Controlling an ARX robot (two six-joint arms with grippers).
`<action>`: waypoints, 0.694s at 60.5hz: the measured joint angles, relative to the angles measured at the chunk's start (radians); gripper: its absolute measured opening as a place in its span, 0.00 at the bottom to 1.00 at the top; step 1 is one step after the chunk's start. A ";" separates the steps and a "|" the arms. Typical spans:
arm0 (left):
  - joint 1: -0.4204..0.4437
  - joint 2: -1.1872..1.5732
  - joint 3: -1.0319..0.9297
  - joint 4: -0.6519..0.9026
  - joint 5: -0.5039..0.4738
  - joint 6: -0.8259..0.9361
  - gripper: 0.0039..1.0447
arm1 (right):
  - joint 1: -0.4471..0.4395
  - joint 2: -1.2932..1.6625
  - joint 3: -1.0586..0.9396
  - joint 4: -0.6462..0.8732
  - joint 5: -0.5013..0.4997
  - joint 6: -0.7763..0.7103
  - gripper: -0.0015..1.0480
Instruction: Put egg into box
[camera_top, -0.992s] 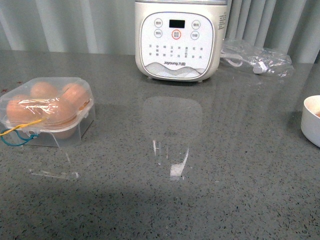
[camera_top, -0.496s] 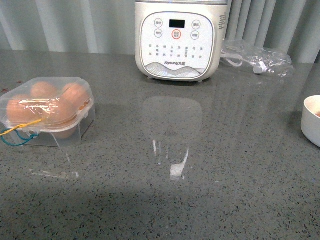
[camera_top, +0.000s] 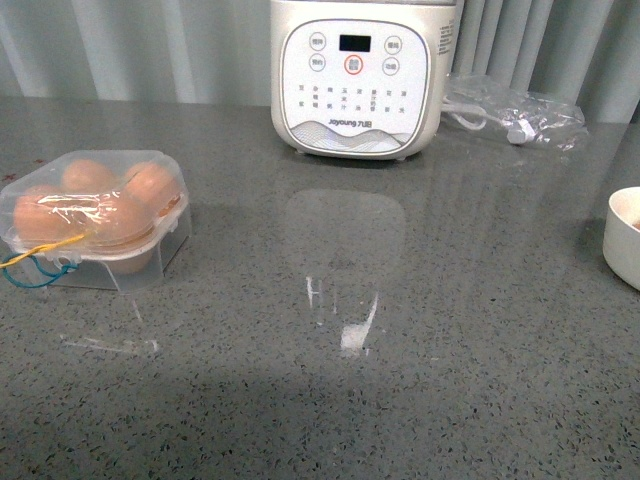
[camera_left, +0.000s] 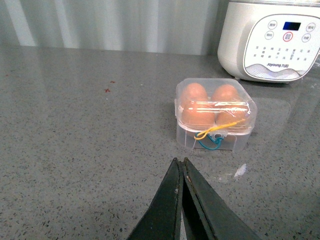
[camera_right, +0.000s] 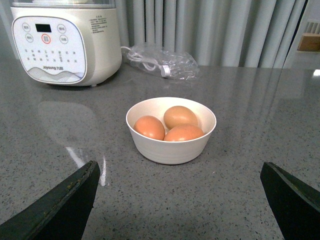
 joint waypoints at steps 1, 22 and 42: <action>0.000 -0.001 0.000 0.000 0.000 0.000 0.03 | 0.000 0.000 0.000 0.000 0.000 0.000 0.93; 0.000 -0.002 0.000 0.000 0.000 -0.001 0.12 | 0.000 0.000 0.000 0.000 0.000 0.000 0.93; 0.000 -0.002 0.000 0.000 0.000 -0.001 0.67 | 0.000 0.000 0.000 0.000 0.000 0.000 0.93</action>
